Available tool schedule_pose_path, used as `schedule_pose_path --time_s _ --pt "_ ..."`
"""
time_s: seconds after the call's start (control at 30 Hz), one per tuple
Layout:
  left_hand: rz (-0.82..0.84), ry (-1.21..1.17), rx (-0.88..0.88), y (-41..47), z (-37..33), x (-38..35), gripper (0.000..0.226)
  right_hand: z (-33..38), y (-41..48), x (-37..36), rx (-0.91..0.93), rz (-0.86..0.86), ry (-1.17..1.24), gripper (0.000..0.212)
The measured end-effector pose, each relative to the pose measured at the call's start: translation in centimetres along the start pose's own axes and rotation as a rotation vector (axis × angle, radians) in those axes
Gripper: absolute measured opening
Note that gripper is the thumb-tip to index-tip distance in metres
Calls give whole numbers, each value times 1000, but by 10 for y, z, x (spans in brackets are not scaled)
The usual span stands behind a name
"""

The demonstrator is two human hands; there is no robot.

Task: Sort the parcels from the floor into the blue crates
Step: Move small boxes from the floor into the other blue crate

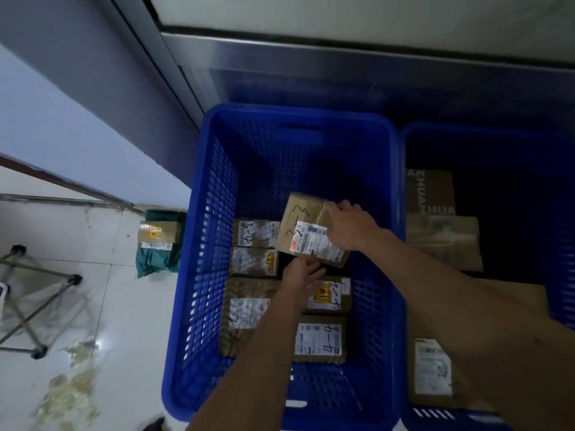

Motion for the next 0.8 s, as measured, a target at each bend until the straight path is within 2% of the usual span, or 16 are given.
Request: schedule_pose_path --time_s 0.23,0.47,0.67,0.8 --pt "32 -230 117 46 30 -10 41 -19 40 -50 -22 86 -1 69" --pt "-48 -124 155 69 44 11 14 -14 44 -86 19 194 -71 77" --pt "-36 -55 135 78 44 11 15 -5 58 -97 36 156 -142 78" --pt "13 -18 121 80 47 5 15 -19 65 -100 -22 160 -132 73"
Point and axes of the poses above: each hand's wrist, its own y-axis towards the middle knuckle, its own x-axis out of the back of the hand, z = x × y, the point moved 5 cm from there along y, towards the middle knuckle, and after that the axes turned 8 degrees about -z, right-handed, at the moved point
